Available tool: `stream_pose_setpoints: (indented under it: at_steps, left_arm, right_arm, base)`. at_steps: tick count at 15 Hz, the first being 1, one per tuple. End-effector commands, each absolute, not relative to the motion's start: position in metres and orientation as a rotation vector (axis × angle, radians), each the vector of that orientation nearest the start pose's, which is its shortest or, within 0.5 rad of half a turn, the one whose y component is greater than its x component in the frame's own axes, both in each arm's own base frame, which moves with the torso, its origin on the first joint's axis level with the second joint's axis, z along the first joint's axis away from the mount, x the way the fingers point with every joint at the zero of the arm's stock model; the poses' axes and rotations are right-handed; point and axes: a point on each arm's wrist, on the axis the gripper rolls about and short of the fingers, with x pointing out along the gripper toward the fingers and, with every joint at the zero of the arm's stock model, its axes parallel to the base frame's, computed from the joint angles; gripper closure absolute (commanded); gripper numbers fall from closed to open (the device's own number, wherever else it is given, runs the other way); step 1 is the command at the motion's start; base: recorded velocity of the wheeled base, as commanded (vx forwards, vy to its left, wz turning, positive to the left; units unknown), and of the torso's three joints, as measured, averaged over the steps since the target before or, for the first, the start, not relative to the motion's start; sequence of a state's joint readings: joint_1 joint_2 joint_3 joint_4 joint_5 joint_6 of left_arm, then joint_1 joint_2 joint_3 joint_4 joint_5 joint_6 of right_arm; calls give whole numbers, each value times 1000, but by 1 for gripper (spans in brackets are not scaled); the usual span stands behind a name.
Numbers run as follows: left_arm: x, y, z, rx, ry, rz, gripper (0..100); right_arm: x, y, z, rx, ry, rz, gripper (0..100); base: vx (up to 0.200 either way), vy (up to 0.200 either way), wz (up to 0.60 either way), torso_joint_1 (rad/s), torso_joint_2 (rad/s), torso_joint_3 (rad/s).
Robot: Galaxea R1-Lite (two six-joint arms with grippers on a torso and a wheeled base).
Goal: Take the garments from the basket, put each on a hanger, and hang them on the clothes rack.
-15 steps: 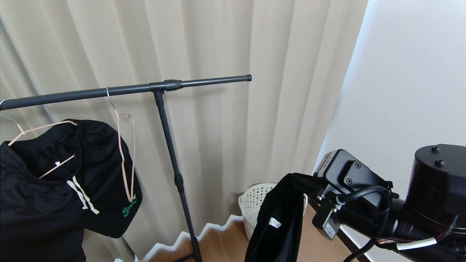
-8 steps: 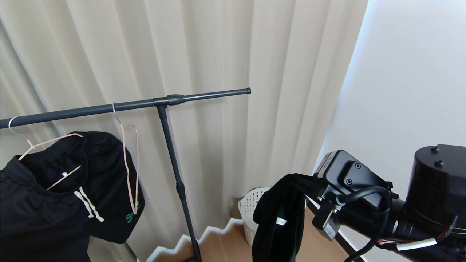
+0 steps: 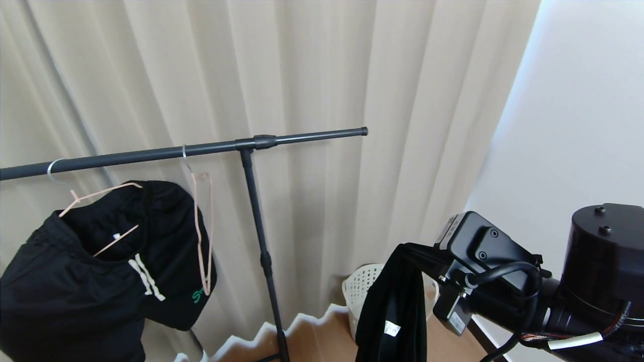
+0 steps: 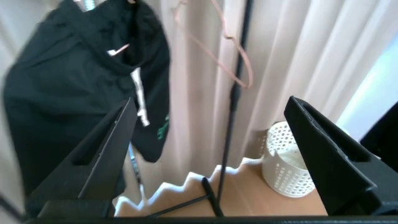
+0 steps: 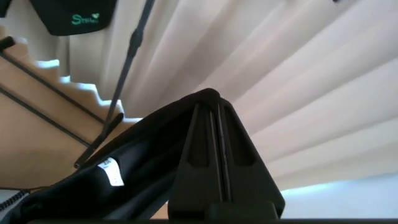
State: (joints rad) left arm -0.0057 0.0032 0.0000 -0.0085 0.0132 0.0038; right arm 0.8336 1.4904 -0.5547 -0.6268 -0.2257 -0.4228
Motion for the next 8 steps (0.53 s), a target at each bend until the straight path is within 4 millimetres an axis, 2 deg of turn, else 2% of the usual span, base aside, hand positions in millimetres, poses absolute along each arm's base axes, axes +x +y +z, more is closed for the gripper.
stream_pose_setpoints:
  at_steps: [1,5,8]
  left_arm:
    - [-23,0,76,5,-6,8,0]
    - [-23,0,76,3,-6,8,0]
    - [-23,0,77,1,-8,8,0]
  right_arm:
    - [163,173,172,-564,136,655,100]
    - [164,173,172,-551,113,651,100]
    - [164,173,172,-551,112,651,100]
  base:
    - [0,0,600,17,7,2]
    - [0,0,0,0,0,0]
    - [-200,0,0,9,2,-1]
